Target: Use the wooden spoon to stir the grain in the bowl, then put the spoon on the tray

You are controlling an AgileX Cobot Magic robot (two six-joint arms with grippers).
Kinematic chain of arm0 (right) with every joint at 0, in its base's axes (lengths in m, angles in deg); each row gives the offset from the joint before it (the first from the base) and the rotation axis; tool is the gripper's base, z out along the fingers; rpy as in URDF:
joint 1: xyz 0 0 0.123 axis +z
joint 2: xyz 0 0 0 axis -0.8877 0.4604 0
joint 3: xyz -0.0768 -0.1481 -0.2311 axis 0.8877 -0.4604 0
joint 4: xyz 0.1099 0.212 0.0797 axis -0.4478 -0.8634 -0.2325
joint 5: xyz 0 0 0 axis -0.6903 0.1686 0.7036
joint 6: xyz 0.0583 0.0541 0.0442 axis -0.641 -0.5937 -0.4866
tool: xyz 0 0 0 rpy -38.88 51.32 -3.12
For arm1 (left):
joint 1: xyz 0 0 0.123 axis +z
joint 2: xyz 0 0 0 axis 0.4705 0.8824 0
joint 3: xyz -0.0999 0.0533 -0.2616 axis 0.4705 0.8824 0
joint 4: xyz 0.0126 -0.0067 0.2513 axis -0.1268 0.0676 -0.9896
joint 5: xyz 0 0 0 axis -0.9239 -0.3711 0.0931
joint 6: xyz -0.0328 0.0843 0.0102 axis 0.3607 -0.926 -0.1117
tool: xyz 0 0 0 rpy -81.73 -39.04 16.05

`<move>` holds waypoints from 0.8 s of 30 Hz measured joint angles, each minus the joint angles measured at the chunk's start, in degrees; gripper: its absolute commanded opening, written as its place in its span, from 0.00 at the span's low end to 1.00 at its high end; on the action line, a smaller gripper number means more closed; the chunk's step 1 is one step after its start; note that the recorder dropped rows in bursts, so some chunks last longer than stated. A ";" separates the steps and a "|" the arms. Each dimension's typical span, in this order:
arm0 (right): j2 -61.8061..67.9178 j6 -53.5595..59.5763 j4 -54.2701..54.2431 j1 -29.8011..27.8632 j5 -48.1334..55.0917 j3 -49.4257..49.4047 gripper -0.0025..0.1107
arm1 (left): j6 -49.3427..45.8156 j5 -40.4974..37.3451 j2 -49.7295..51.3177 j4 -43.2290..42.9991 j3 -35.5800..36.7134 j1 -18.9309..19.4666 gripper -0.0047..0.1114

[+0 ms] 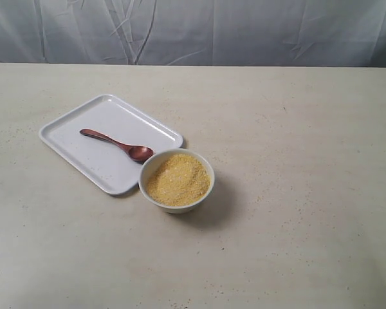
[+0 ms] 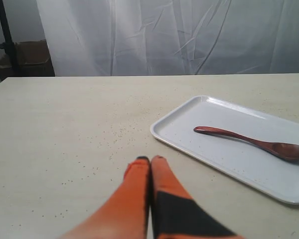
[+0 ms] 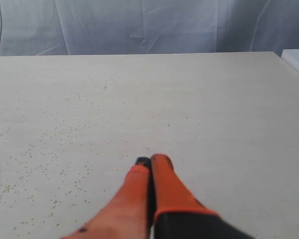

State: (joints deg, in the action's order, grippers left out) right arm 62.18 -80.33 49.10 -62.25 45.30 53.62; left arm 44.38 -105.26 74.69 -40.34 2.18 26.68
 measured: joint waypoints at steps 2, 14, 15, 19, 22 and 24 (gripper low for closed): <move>0.00 0.00 0.00 0.00 0.00 0.00 0.01 | 0.00 0.00 0.00 0.00 0.00 0.00 0.04; 0.00 0.00 0.00 0.00 0.00 0.00 0.01 | 0.38 -0.40 0.00 0.00 0.00 -1.29 0.04; 0.00 0.00 0.00 0.00 0.00 0.00 0.01 | 0.38 -0.40 0.00 0.00 0.00 -1.29 0.04; 0.00 0.00 0.00 0.00 0.00 0.00 0.01 | 0.92 -0.40 0.00 0.00 0.00 -1.29 0.04; 0.00 0.00 0.00 0.00 0.00 0.00 0.01 | 0.92 -0.40 0.00 0.00 0.00 -1.29 0.04; 0.00 0.00 0.00 0.00 0.00 0.00 0.01 | 0.92 -0.40 0.00 0.00 0.00 -1.29 0.04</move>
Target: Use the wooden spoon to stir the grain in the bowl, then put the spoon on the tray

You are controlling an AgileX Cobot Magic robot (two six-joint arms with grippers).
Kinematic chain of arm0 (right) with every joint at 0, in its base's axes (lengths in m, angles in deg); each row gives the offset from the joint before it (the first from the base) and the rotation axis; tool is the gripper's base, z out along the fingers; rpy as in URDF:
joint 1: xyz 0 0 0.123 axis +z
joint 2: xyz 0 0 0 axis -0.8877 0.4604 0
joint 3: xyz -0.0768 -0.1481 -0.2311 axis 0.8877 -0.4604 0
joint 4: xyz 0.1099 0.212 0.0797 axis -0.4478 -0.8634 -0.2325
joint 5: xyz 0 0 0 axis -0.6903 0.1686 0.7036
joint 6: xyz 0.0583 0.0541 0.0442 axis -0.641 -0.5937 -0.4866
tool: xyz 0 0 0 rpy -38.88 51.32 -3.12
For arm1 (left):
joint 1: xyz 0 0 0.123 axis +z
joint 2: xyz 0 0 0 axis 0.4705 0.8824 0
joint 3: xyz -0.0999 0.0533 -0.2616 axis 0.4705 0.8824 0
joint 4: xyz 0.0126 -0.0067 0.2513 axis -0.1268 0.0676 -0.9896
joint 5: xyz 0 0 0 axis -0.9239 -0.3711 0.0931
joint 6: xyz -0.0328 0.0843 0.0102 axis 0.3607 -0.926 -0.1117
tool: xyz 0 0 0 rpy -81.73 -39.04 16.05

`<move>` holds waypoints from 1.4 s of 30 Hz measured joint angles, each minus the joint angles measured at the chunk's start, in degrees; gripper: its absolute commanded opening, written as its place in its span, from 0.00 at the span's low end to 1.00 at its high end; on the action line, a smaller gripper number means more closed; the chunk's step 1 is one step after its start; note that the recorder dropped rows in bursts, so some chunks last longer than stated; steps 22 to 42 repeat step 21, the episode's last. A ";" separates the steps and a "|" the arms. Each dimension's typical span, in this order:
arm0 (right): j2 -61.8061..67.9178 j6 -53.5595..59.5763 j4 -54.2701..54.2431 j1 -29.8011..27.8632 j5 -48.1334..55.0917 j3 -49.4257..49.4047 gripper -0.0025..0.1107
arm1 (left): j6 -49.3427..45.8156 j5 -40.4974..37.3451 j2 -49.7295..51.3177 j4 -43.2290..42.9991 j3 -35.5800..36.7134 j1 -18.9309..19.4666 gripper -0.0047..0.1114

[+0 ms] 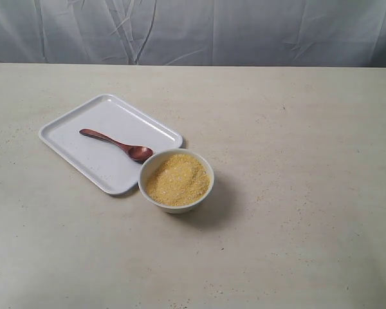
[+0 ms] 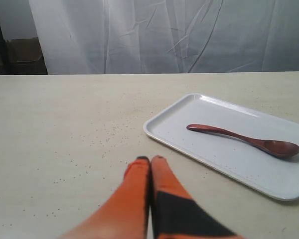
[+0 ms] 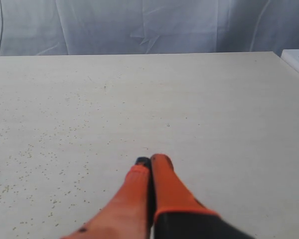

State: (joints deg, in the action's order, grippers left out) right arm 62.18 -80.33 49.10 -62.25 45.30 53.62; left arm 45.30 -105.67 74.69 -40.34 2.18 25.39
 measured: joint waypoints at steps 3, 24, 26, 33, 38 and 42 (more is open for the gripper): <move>0.00 0.00 0.00 0.00 0.00 0.00 0.01 | 0.00 0.00 0.00 0.00 0.00 0.00 0.04; 0.00 0.00 0.00 0.00 0.00 0.00 0.01 | 0.00 1.26 0.00 0.00 0.00 0.00 0.04; 0.00 0.00 0.00 0.00 0.00 0.00 0.01 | 0.00 1.26 0.00 0.00 0.00 0.00 0.04; 0.00 0.00 0.00 0.00 0.00 0.00 0.01 | 0.00 1.26 0.00 0.00 0.00 0.00 0.04; 0.00 0.00 0.00 0.00 0.00 0.00 0.01 | 0.00 1.26 0.00 0.00 0.00 0.00 0.04; 0.00 0.00 0.00 0.00 0.00 0.00 0.01 | 0.00 1.26 0.00 0.00 0.00 0.00 0.04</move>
